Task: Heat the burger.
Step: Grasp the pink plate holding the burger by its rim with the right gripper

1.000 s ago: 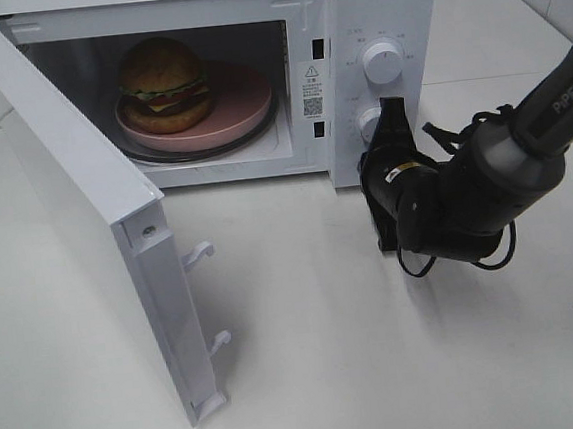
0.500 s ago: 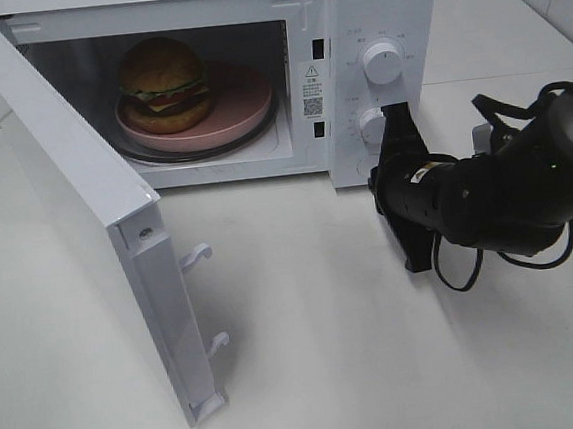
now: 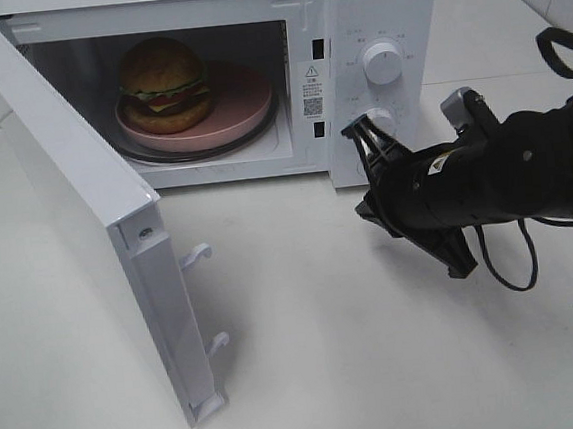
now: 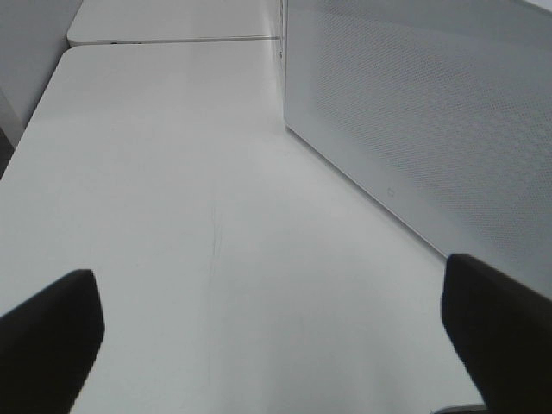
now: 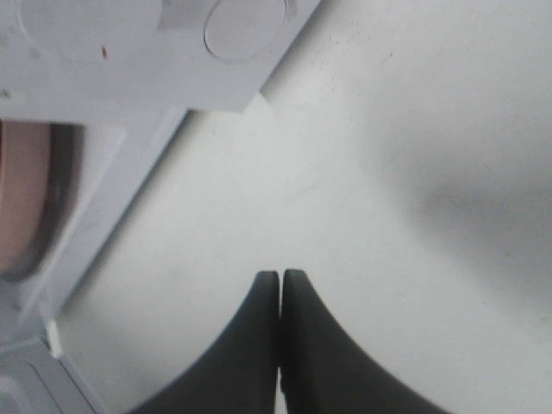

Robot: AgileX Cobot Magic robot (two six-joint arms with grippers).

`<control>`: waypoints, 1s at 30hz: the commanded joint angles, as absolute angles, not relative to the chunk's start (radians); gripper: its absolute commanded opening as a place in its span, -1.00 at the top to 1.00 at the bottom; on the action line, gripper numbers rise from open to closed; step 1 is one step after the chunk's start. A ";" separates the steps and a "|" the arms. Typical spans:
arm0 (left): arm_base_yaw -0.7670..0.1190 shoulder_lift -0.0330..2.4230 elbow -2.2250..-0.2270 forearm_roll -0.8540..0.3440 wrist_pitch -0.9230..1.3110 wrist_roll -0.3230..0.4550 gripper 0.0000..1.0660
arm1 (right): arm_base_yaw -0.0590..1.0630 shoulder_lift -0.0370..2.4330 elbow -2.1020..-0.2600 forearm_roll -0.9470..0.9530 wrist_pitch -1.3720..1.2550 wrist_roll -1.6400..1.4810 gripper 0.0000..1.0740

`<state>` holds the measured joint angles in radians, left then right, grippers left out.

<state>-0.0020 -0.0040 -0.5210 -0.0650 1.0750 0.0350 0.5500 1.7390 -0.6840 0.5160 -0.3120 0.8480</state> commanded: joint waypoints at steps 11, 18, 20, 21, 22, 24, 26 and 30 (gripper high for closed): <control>0.002 -0.011 -0.517 -0.069 1.068 0.035 -0.88 | 0.500 1.683 -0.871 0.289 0.365 0.164 1.00; 0.002 -0.011 -0.517 -0.069 1.068 0.035 -0.88 | 0.500 1.683 -0.967 0.222 0.597 -0.192 1.00; 0.002 -0.011 -0.517 -0.069 1.068 0.035 -0.88 | 0.500 1.683 -0.991 0.206 0.660 -0.302 0.99; 0.002 -0.011 -0.517 -0.069 1.068 0.035 -0.88 | 0.500 1.683 -1.013 0.184 0.725 -0.432 0.99; 0.002 -0.011 -0.517 -0.069 1.068 0.035 -0.88 | 0.500 1.683 -1.026 0.169 0.760 -0.500 0.99; 0.002 -0.011 -0.517 -0.069 1.068 0.035 -0.88 | 0.500 1.683 -1.050 0.137 0.818 -0.619 0.99; 0.002 -0.011 -0.517 -0.069 1.068 0.035 -0.88 | 0.500 1.683 -1.068 0.109 0.851 -0.728 0.99; 0.002 -0.011 -0.517 -0.069 1.068 0.035 -0.88 | 0.500 1.683 -1.089 0.064 0.866 -0.946 0.97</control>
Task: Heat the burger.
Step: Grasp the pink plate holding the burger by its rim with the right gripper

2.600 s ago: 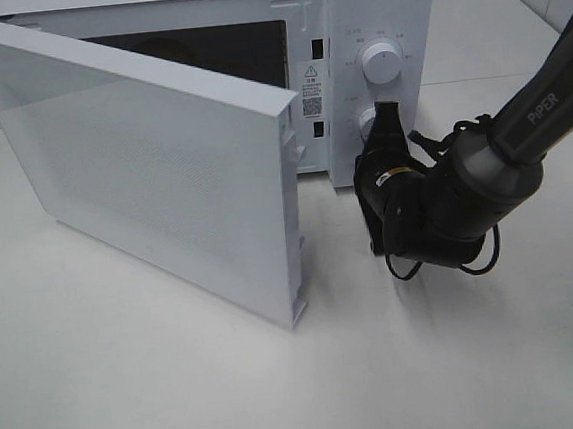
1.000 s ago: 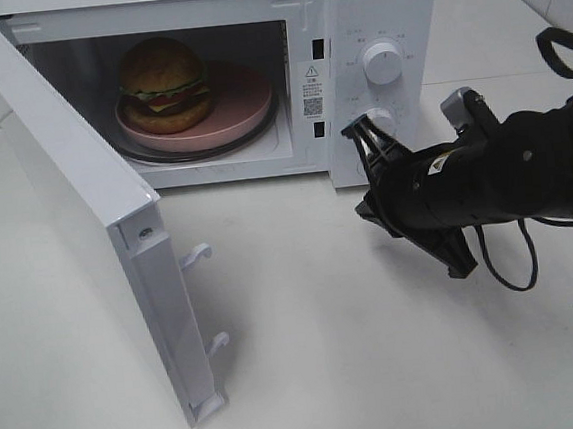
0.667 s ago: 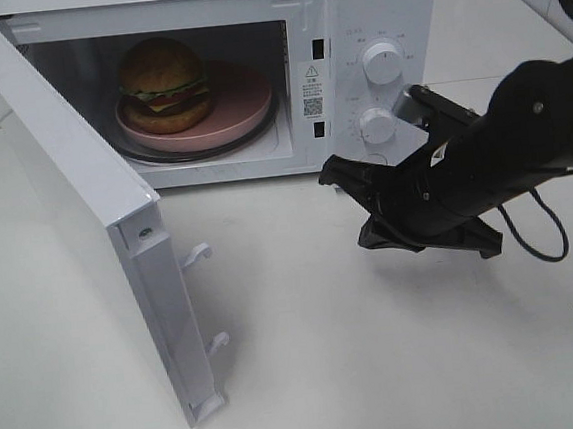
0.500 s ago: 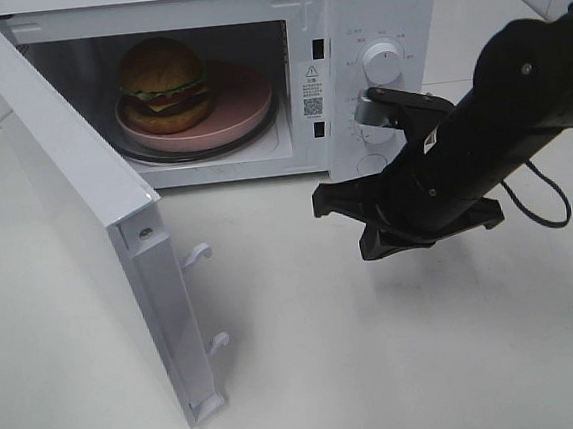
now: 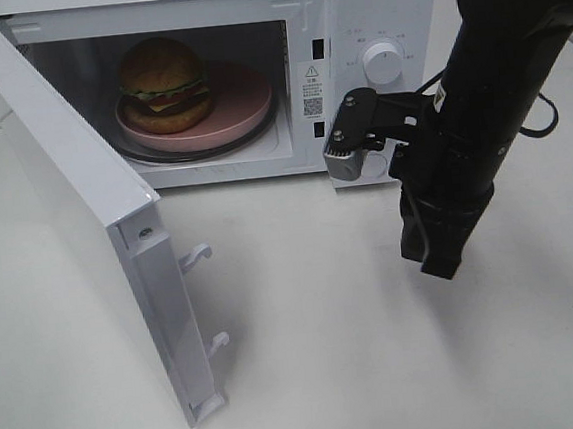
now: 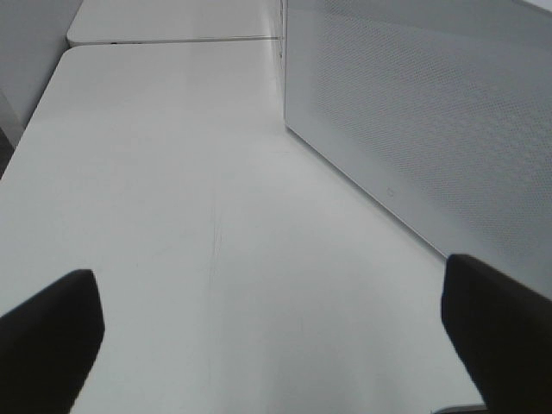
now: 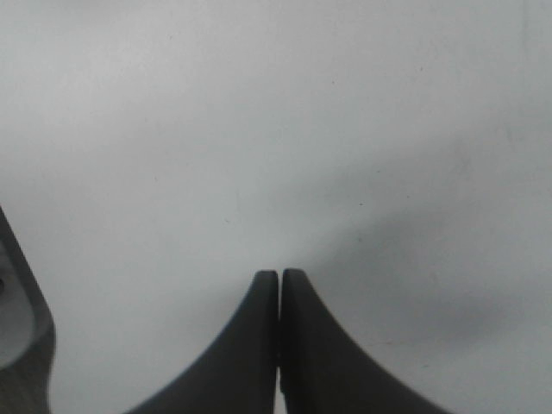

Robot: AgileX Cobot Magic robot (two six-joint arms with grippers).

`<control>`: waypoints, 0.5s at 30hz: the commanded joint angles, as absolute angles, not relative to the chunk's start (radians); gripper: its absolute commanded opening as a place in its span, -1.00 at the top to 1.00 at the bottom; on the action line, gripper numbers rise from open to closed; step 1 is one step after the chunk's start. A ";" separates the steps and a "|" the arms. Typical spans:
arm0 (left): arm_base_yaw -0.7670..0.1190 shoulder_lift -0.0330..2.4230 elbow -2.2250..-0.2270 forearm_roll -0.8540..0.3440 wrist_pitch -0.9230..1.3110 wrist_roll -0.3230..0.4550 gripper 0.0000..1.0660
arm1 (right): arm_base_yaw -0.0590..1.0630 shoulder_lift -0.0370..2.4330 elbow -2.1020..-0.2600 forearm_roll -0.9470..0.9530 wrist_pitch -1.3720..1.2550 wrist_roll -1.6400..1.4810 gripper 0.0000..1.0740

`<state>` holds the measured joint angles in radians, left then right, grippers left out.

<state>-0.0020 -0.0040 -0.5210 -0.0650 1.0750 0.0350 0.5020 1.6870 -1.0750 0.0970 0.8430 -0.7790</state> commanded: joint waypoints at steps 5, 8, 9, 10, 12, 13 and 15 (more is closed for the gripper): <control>0.002 -0.011 -0.517 -0.069 1.068 0.035 -0.88 | 0.500 1.683 -1.099 0.043 0.857 -1.182 0.93; 0.002 -0.011 -0.517 -0.069 1.068 0.035 -0.88 | 0.500 1.683 -1.099 0.016 0.856 -1.314 0.91; 0.002 -0.011 -0.517 -0.069 1.068 0.035 -0.88 | 0.500 1.683 -1.099 0.016 0.856 -1.314 0.91; 0.002 -0.011 -0.517 -0.069 1.068 0.035 -0.88 | 0.503 1.683 -1.099 0.000 0.850 -1.374 0.88; 0.002 -0.011 -0.517 -0.069 1.068 0.035 -0.88 | 0.504 1.683 -1.099 -0.011 0.843 -1.391 0.85; 0.002 -0.011 -0.517 -0.069 1.068 0.035 -0.88 | 0.504 1.683 -1.099 -0.014 0.818 -1.408 0.77; 0.002 -0.011 -0.517 -0.069 1.068 0.035 -0.88 | 0.504 1.683 -1.099 -0.015 0.792 -1.408 0.66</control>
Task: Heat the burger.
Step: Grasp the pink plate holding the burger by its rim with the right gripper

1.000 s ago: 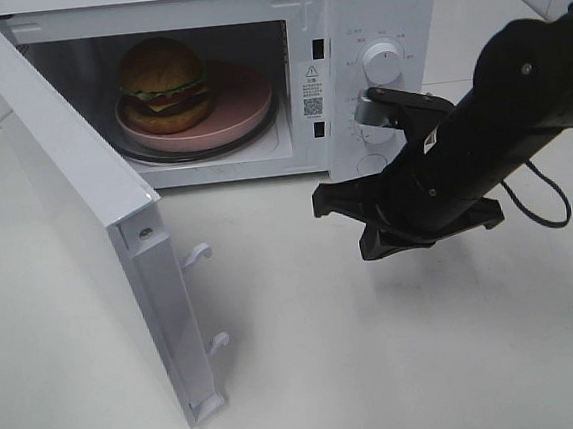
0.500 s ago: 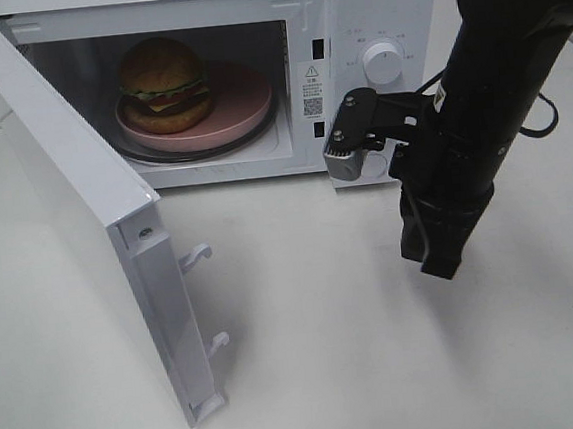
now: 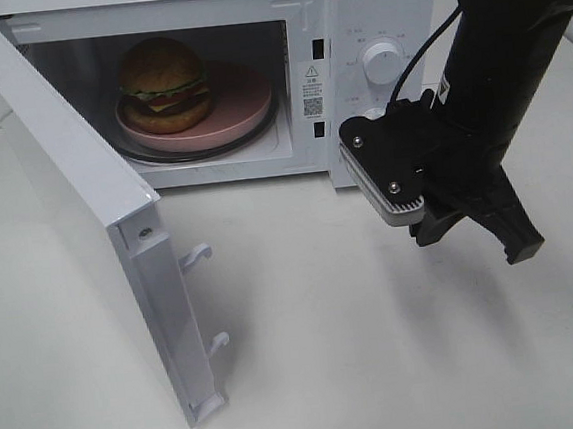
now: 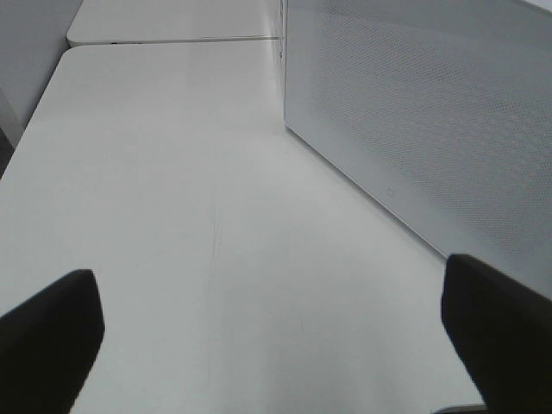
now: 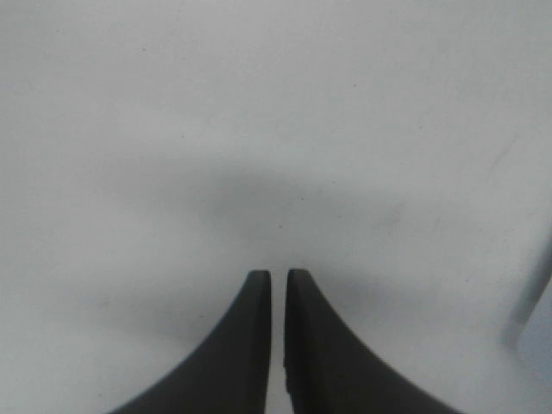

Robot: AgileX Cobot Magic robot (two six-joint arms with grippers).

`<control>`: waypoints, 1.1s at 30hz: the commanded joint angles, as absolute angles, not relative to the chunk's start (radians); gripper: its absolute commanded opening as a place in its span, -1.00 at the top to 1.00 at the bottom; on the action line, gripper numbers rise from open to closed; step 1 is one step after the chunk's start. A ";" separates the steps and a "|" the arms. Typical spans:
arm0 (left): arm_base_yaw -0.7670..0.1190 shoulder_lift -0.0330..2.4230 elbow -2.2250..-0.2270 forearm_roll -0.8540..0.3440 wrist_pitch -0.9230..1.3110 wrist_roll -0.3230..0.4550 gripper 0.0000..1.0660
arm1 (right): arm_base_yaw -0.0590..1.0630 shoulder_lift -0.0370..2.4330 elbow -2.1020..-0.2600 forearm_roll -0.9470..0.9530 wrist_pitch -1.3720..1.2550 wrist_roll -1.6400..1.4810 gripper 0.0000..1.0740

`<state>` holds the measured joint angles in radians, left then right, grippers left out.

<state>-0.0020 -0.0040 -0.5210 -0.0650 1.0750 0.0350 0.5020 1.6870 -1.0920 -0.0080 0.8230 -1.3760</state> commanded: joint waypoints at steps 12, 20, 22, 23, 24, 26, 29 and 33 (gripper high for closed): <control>0.002 -0.011 -0.517 -0.069 1.068 0.035 -0.88 | 0.537 1.683 -1.100 -0.012 0.578 -1.382 -0.60; 0.002 -0.011 -0.517 -0.069 1.068 0.035 -0.88 | 0.551 1.683 -1.140 -0.022 0.461 -1.334 -0.80; 0.002 -0.011 -0.517 -0.069 1.068 0.035 -0.88 | 0.564 1.683 -1.144 -0.030 0.425 -1.334 -0.79; 0.002 -0.011 -0.517 -0.069 1.068 0.035 -0.88 | 0.572 1.683 -1.144 -0.033 0.404 -1.333 -0.79; 0.002 -0.011 -0.517 -0.069 1.068 0.035 -0.88 | 0.580 1.683 -1.144 -0.037 0.373 -1.331 -0.78; 0.002 -0.011 -0.517 -0.069 1.068 0.035 -0.88 | 0.585 1.686 -1.146 -0.041 0.351 -1.323 -0.78; 0.002 -0.011 -0.517 -0.069 1.068 0.035 -0.88 | 0.585 1.701 -1.160 -0.041 0.334 -1.314 -0.77; 0.002 -0.011 -0.517 -0.069 1.068 0.035 -0.88 | 0.586 1.725 -1.181 -0.041 0.329 -1.314 -0.75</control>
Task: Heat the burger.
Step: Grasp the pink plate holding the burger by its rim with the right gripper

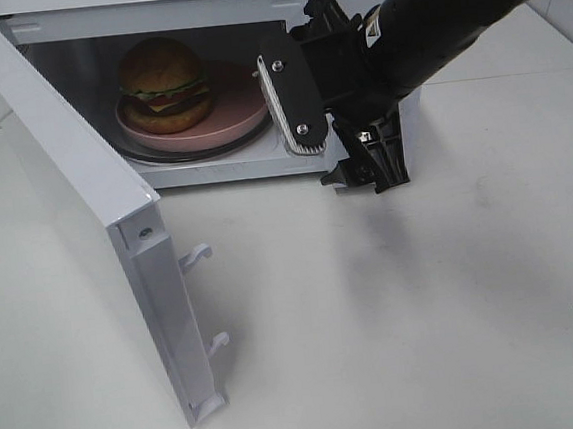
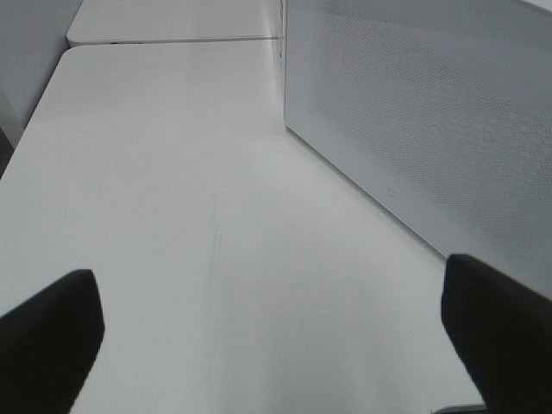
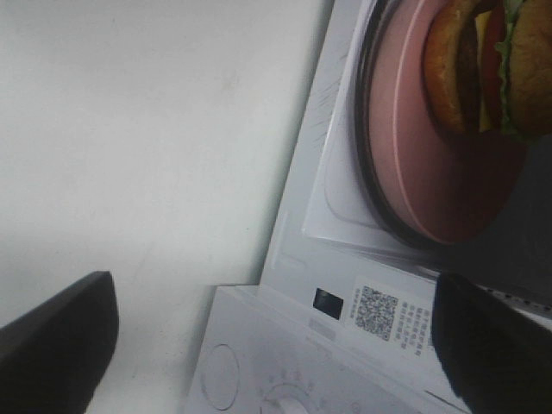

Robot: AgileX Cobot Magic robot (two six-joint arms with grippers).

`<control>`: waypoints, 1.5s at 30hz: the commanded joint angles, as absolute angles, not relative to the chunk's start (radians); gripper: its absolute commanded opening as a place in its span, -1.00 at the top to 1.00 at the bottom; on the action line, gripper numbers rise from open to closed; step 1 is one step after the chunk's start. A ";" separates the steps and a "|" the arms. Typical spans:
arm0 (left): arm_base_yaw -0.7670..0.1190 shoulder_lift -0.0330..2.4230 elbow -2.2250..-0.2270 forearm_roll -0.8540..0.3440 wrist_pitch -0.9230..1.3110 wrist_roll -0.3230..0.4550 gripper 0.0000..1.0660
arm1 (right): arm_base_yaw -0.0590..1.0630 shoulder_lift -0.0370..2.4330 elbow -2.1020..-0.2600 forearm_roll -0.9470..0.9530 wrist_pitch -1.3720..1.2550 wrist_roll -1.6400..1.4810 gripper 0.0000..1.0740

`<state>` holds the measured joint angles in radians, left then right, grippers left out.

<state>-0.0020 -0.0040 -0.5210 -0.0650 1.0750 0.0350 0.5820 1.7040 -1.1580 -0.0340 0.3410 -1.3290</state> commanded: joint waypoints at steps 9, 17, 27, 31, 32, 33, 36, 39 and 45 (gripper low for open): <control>0.002 -0.011 -0.517 -0.069 1.068 0.035 -0.88 | 0.632 1.829 -1.278 -0.048 0.306 -1.308 -0.73; 0.002 -0.011 -0.517 -0.069 1.068 0.035 -0.88 | 0.643 1.925 -1.363 -0.101 0.303 -1.265 -0.72; 0.002 -0.011 -0.517 -0.069 1.068 0.035 -0.88 | 0.643 2.048 -1.503 -0.161 0.312 -1.172 -0.70; 0.002 -0.011 -0.517 -0.069 1.068 0.035 -0.88 | 0.643 2.096 -1.556 -0.180 0.320 -1.153 -0.69; 0.002 -0.011 -0.517 -0.069 1.068 0.035 -0.88 | 0.643 2.105 -1.565 -0.180 0.322 -1.153 -0.68; 0.002 -0.011 -0.517 -0.069 1.068 0.035 -0.88 | 0.643 2.105 -1.565 -0.180 0.322 -1.153 -0.68; 0.002 -0.011 -0.517 -0.069 1.068 0.035 -0.88 | 0.643 2.138 -1.594 -0.180 0.339 -1.153 -0.67; 0.002 -0.011 -0.517 -0.069 1.068 0.035 -0.88 | 0.643 2.185 -1.637 -0.179 0.345 -1.153 -0.65; 0.002 -0.011 -0.517 -0.068 1.068 0.035 -0.88 | 0.643 2.249 -1.738 -0.179 0.442 -1.154 -0.62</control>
<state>-0.0020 -0.0040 -0.5210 -0.0650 1.0750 0.0350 0.6400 2.2340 -1.7100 -0.1810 0.4050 -1.1570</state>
